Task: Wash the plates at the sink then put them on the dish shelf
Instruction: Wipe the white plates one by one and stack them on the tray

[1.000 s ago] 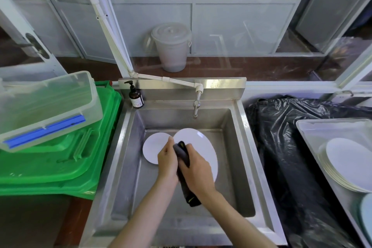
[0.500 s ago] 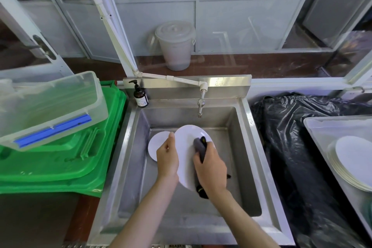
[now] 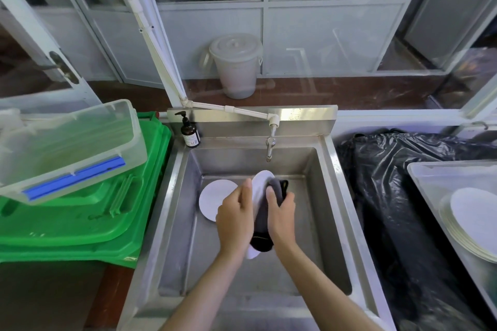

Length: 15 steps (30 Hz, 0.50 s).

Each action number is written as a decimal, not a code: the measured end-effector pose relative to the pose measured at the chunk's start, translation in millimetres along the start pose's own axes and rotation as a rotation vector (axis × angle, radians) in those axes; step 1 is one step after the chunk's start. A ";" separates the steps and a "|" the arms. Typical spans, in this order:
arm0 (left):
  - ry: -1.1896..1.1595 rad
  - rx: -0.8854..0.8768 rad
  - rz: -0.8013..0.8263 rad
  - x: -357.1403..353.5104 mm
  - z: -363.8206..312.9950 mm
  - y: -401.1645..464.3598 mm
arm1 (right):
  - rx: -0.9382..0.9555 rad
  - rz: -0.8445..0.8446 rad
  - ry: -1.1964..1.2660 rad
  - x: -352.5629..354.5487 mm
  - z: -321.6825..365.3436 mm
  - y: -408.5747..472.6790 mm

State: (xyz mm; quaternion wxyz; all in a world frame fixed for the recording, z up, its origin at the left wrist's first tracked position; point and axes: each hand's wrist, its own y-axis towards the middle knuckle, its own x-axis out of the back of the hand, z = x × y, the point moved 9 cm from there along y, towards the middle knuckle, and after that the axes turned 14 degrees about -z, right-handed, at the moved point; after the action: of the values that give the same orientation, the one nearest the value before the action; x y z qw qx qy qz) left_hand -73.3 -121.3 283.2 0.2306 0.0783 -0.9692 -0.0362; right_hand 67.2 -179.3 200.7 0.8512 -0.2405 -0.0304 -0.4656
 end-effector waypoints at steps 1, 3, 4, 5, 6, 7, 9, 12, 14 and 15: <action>0.057 -0.078 -0.006 -2.0 -2.0 -3.1 | -0.172 0.065 0.128 -7.9 -8.0 -2.2; 0.161 -0.230 0.005 -6.3 -3.3 -10.0 | -0.451 0.212 0.314 -24.2 -16.6 -12.3; 0.203 -0.294 0.031 -9.6 -2.5 -13.7 | -0.509 0.258 0.353 -27.6 -16.2 -16.4; 0.231 -0.334 0.062 -13.4 0.8 -16.6 | -0.516 0.273 0.353 -26.7 -15.2 -17.4; 0.251 -0.360 0.097 -16.7 2.2 -19.3 | -0.492 0.251 0.337 -21.8 -13.8 -15.8; 0.261 -0.382 0.131 -19.7 4.1 -22.2 | -0.462 0.216 0.314 -15.2 -13.9 -13.3; 0.259 -0.396 0.178 -22.5 10.5 -26.5 | -0.415 0.155 0.309 -2.9 -15.2 -6.7; 0.160 -0.263 0.214 -21.7 29.7 -16.8 | -0.331 0.087 0.308 16.3 -21.2 7.5; 0.151 -0.182 0.158 -17.7 44.7 3.4 | -0.311 0.077 0.312 26.0 -27.6 11.9; 0.160 -0.178 0.103 -13.4 49.5 15.6 | -0.308 0.078 0.319 30.2 -31.0 12.5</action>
State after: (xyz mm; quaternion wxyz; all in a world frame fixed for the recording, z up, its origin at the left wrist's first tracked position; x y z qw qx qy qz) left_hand -86.0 -101.9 234.8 0.3148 0.0102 -0.9434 -0.1036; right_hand 89.1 -210.7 177.0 0.8157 -0.2920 0.1852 -0.4638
